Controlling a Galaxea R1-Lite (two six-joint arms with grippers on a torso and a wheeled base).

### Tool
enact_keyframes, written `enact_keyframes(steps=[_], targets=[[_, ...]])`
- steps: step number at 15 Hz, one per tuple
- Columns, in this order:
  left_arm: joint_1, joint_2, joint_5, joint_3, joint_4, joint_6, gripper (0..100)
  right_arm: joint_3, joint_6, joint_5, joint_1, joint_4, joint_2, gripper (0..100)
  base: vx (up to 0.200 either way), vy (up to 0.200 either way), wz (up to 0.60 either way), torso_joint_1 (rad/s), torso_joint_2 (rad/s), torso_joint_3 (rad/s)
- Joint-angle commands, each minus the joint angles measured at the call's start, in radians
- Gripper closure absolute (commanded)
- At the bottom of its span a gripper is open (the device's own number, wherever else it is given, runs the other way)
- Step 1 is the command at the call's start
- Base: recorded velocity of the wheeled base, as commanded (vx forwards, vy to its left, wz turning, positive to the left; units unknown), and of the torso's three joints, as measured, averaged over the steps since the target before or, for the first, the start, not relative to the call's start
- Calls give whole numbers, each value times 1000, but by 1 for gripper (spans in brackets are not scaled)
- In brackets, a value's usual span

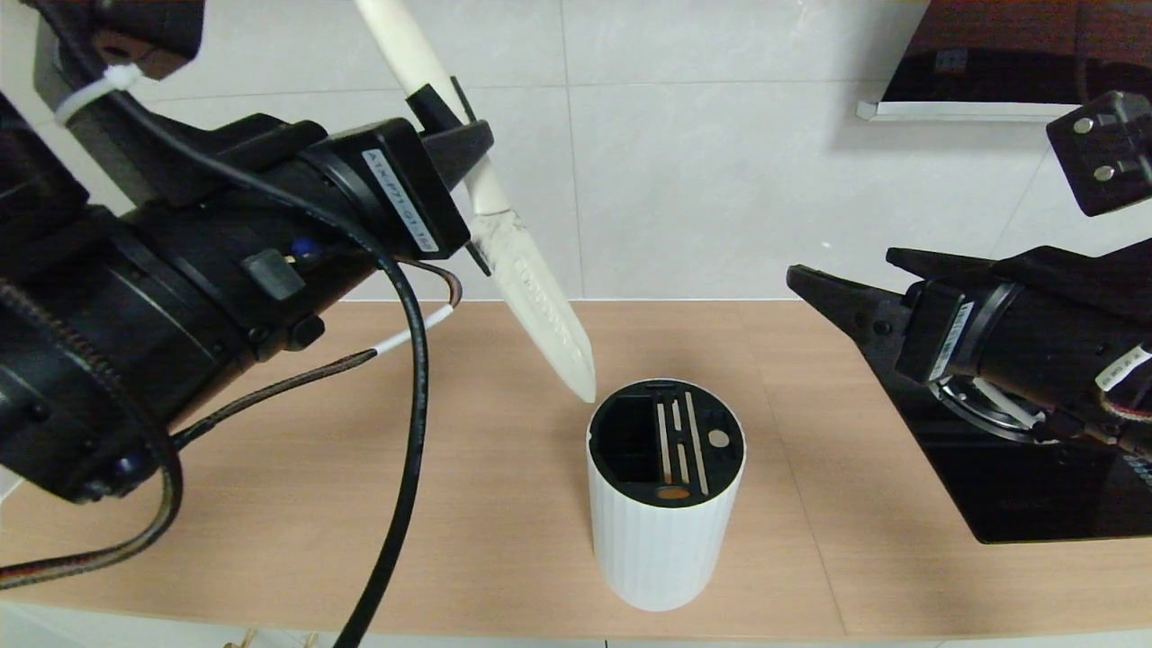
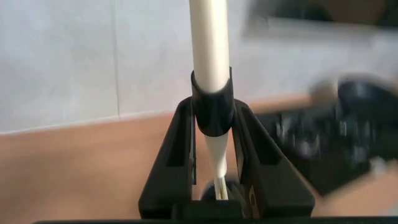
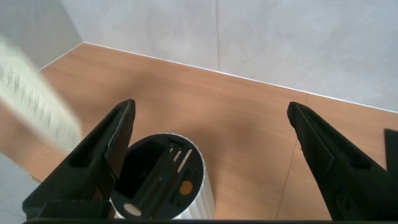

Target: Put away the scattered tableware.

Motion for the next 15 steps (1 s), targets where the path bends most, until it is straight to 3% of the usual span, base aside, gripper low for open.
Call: enact_keyframes(steps=[1, 2, 4, 5, 7, 15], targets=[[-29, 35, 19, -16, 3, 17, 100, 1, 0, 1, -6, -2, 18, 0, 0, 0, 0, 0, 0, 0], [-45, 48, 57, -22, 3, 41, 100, 1, 0, 1, -9, -2, 18, 0, 0, 0, 0, 0, 0, 0], [-95, 114, 233, -71, -7, 81, 100, 1, 0, 1, -9, -4, 29, 0, 0, 0, 0, 0, 0, 0], [-114, 148, 301, -97, -13, 79, 100, 1, 0, 1, -9, -4, 35, 0, 0, 0, 0, 0, 0, 0], [-149, 168, 308, -99, -68, 81, 100, 1, 0, 1, -9, -4, 36, 0, 0, 0, 0, 0, 0, 0], [-203, 246, 373, -94, -74, 79, 100, 1, 0, 1, -30, -7, 41, 0, 0, 0, 0, 0, 0, 0]])
